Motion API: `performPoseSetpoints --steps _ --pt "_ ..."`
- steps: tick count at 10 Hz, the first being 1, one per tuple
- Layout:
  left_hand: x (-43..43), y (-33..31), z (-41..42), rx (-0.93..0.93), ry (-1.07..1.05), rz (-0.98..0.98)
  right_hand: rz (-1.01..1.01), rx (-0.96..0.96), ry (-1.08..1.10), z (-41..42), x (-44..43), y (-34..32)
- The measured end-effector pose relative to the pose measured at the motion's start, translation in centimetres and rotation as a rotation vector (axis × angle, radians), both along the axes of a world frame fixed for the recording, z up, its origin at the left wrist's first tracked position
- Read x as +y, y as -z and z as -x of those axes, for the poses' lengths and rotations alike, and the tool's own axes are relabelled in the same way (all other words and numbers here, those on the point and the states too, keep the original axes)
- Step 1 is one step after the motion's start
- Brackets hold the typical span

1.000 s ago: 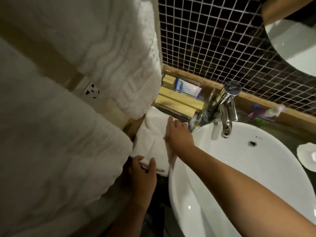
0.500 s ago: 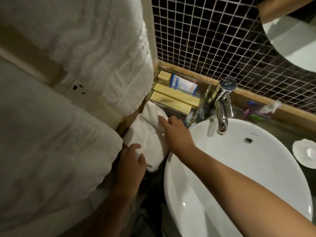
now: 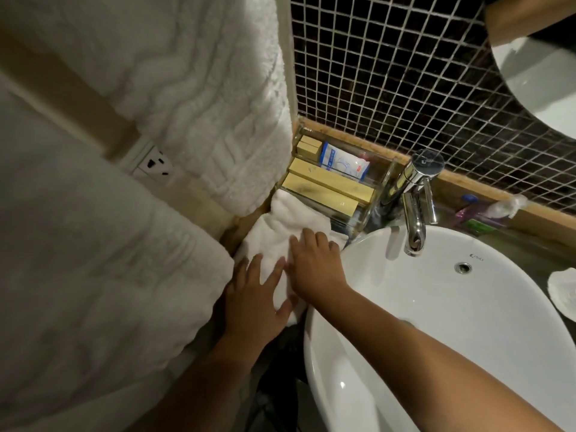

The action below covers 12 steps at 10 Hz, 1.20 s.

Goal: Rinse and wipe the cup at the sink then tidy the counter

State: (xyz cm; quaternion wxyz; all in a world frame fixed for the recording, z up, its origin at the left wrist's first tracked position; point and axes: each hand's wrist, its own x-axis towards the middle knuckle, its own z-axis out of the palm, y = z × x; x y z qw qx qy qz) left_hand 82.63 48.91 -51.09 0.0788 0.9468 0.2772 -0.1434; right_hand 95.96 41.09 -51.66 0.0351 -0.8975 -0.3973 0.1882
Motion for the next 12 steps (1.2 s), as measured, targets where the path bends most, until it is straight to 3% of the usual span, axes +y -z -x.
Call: performPoseSetpoints --steps 3,4,5,6,10,11,12 --pt "-1.2 -1.0 -0.1 -0.007 -0.005 -0.026 0.084 0.013 -0.026 -1.2 0.9 -1.0" --pt "-0.6 -1.6 -0.4 0.016 0.017 -0.066 -0.090 -0.046 -0.061 -2.0 2.7 -2.3" --pt "0.2 -0.8 -0.7 0.041 0.003 0.003 -0.185 0.039 -0.035 -2.6 4.7 -2.2" --pt "0.0 0.1 0.0 0.075 0.021 0.038 -0.033 0.174 -0.016 -2.4 4.9 -0.2" --pt "-1.1 1.3 1.2 0.141 0.061 -0.083 -0.016 0.194 -0.045 -1.3 3.3 2.0" --pt "-0.5 0.5 0.3 0.164 0.055 -0.099 -0.077 0.187 0.011 -1.2 1.7 -0.7" --pt "-0.3 -1.8 1.3 0.091 0.108 -0.084 -0.233 0.219 0.221 2.2 -3.0 -4.4"
